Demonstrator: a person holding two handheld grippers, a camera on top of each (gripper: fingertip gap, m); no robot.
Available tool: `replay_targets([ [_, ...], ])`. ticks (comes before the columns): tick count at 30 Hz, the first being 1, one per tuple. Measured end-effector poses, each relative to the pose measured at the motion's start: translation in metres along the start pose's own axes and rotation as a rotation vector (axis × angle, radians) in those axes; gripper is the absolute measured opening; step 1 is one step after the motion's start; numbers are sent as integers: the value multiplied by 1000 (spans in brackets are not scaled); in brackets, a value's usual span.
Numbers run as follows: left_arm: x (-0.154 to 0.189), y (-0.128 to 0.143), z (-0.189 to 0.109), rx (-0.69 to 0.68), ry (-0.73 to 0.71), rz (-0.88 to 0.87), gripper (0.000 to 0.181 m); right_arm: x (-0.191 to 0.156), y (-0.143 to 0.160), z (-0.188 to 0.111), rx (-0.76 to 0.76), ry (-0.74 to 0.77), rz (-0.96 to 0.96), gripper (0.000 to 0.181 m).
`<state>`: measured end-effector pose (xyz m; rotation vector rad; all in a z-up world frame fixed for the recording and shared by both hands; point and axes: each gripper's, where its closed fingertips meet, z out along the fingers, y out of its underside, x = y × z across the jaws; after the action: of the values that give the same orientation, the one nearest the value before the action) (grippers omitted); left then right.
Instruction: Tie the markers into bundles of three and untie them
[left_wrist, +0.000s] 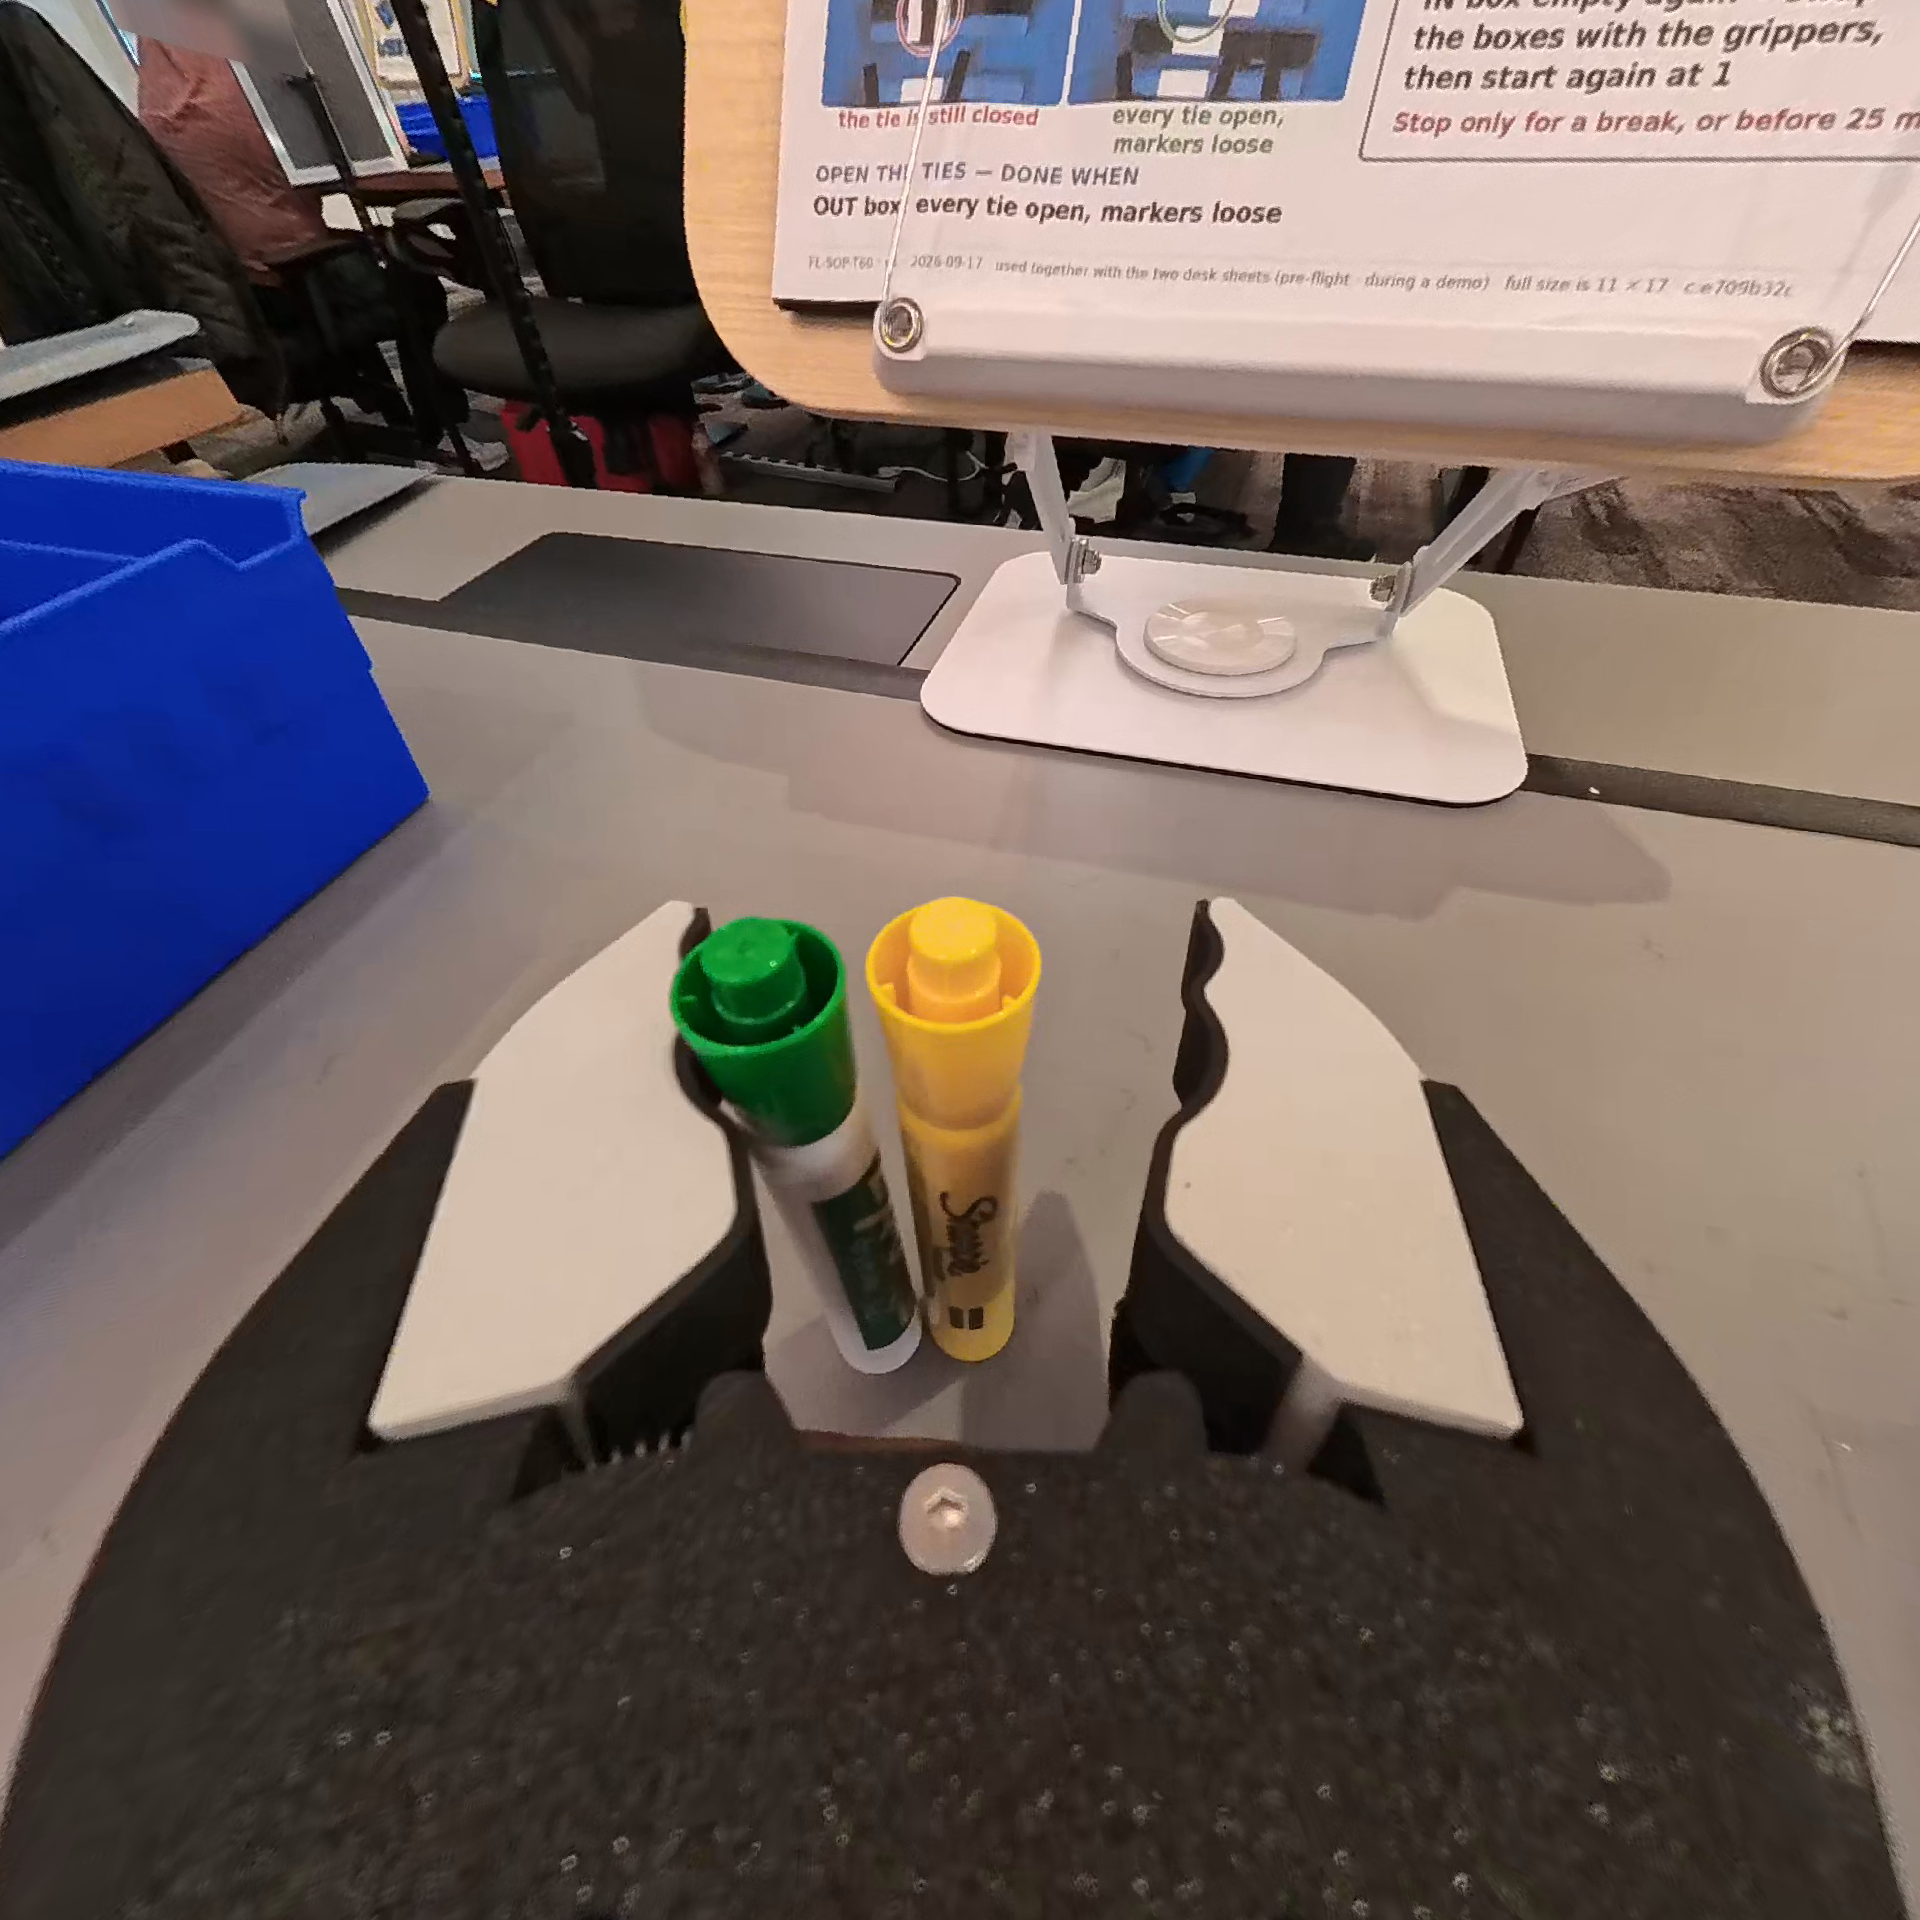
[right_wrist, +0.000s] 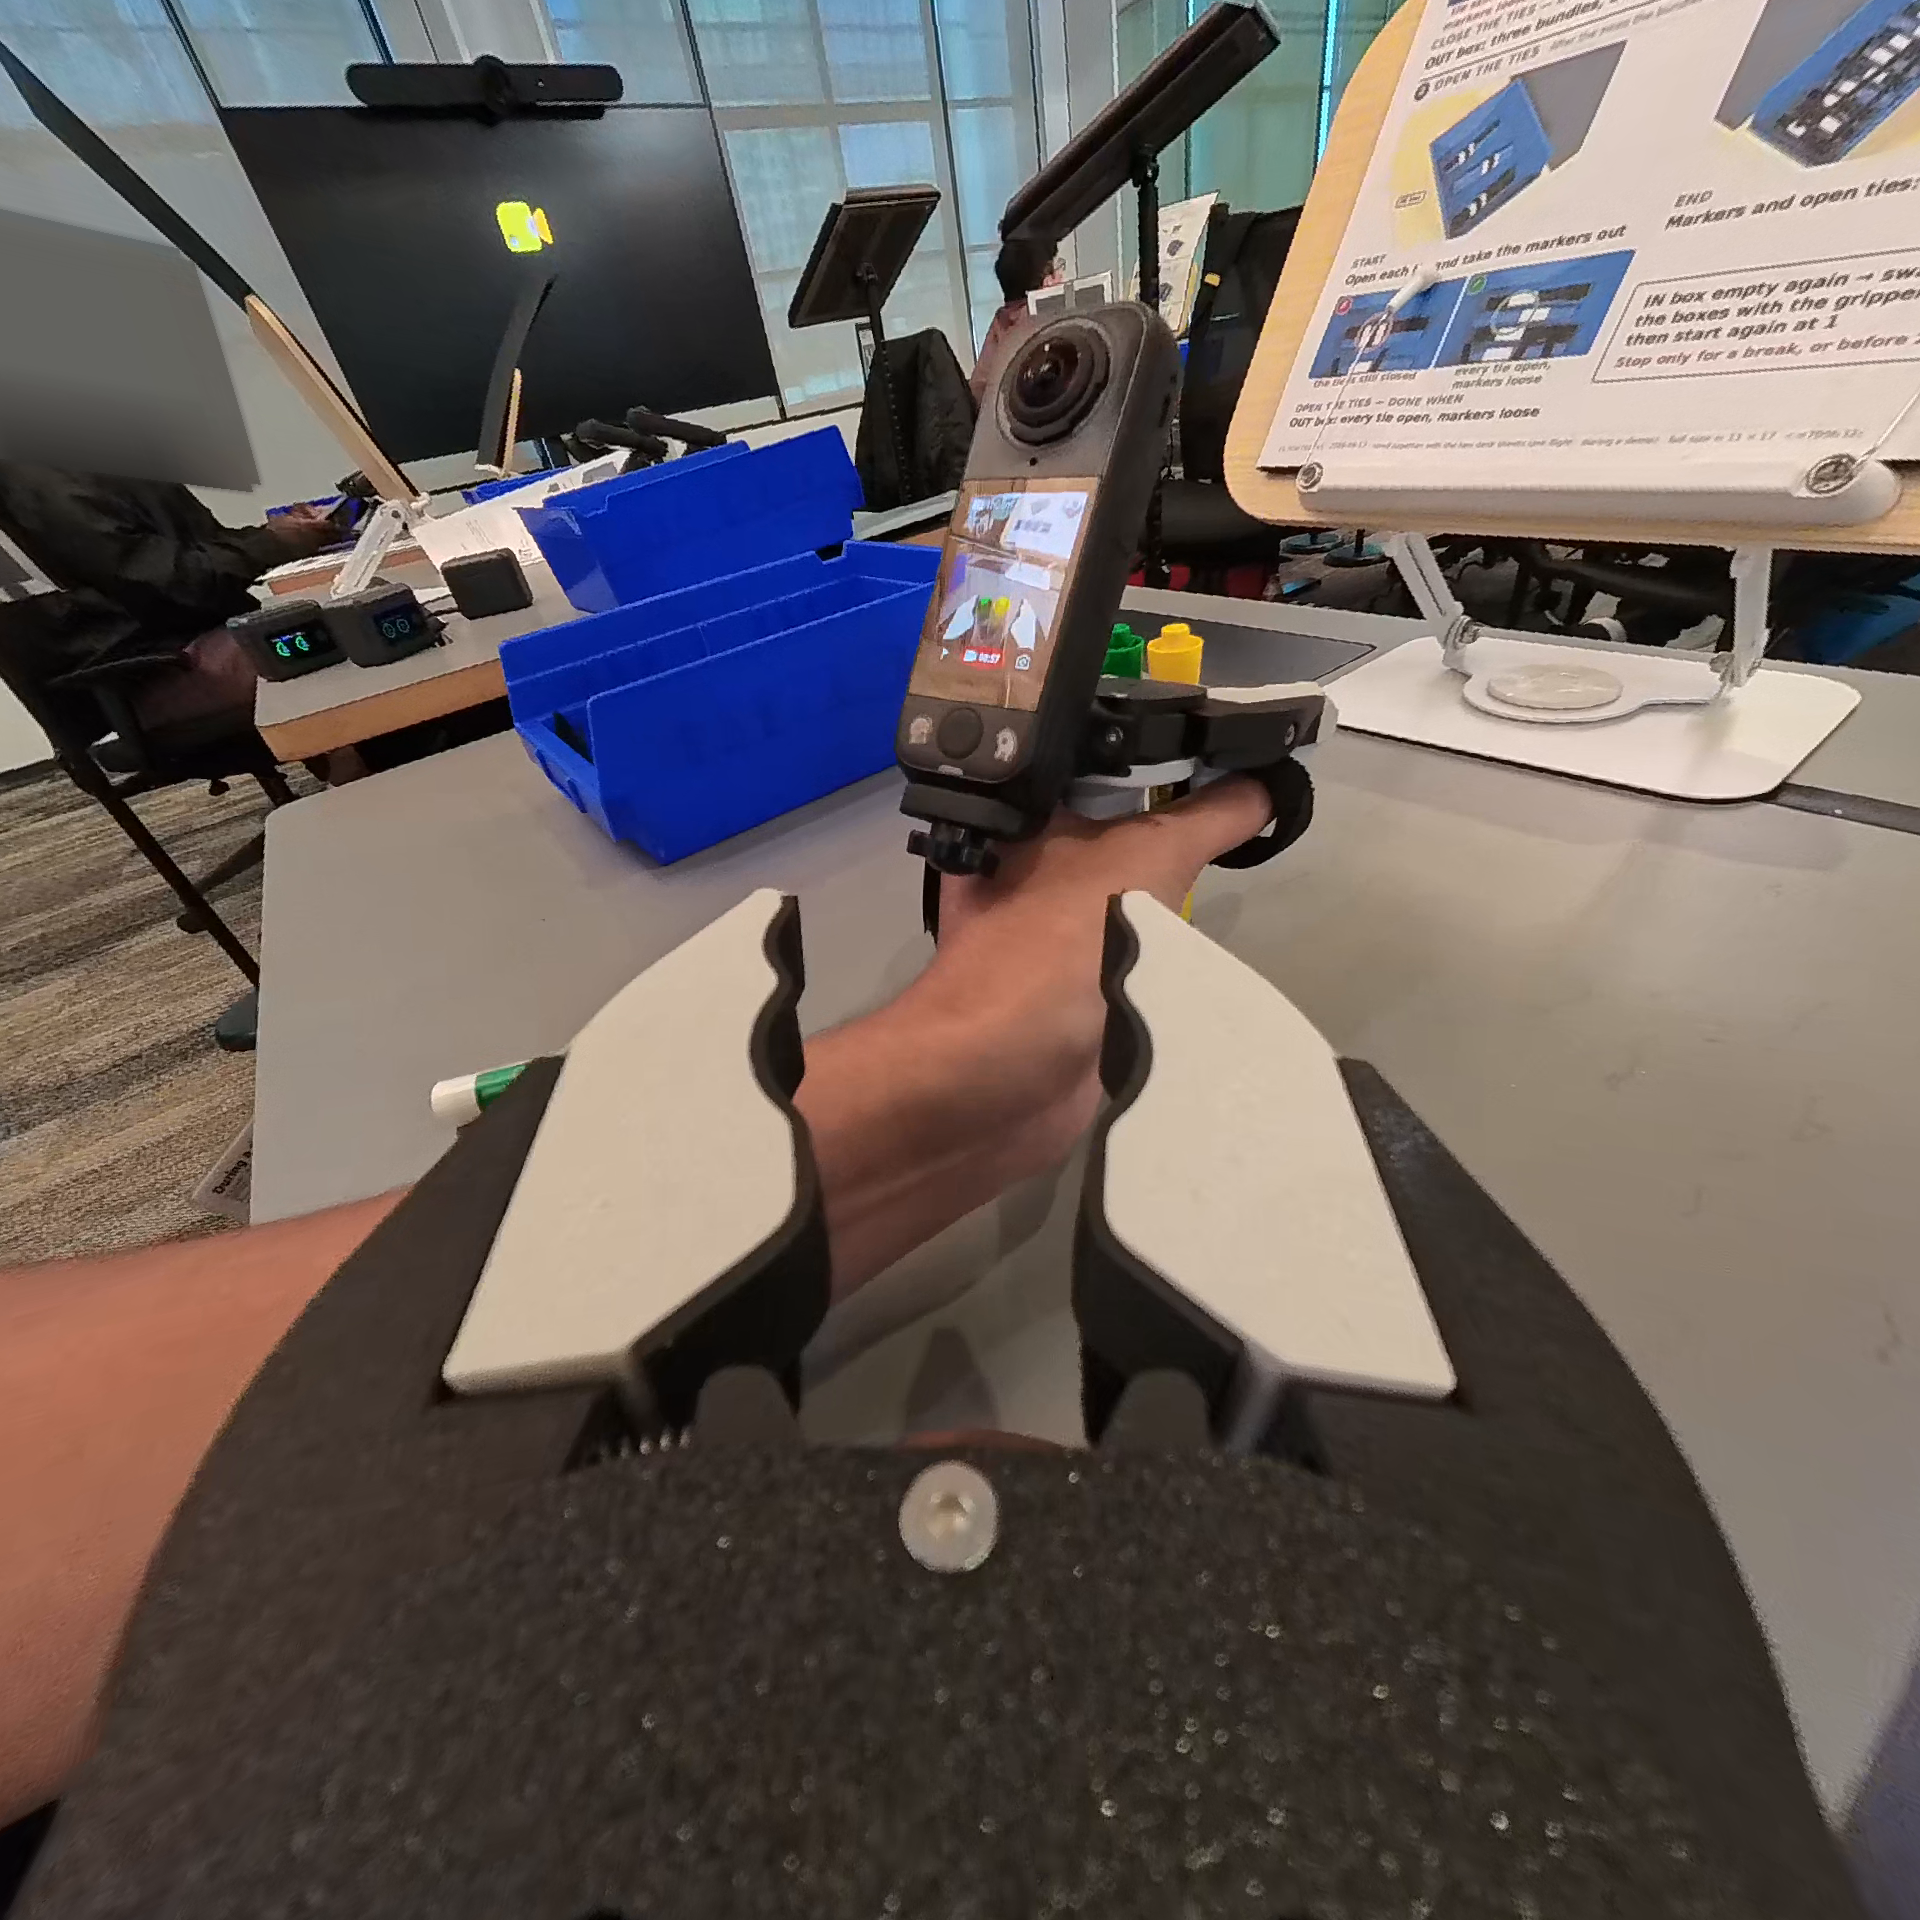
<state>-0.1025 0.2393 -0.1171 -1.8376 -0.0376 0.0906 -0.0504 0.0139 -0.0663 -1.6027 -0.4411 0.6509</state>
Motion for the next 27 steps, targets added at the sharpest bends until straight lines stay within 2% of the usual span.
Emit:
replay_targets([
  [11,-2,4,1,-27,-17,1,75,-1,1,0,-2,-20,18,54],
  [18,-8,22,4,-150,-3,-23,78,-6,2,2,-5,-35,22,54],
  [23,-3,40,10,-278,66,-43,77,-10,1,3,-8,-46,19,54],
  [27,-2,36,6,-243,74,-37,71,-12,1,4,-10,-50,17,54],
])
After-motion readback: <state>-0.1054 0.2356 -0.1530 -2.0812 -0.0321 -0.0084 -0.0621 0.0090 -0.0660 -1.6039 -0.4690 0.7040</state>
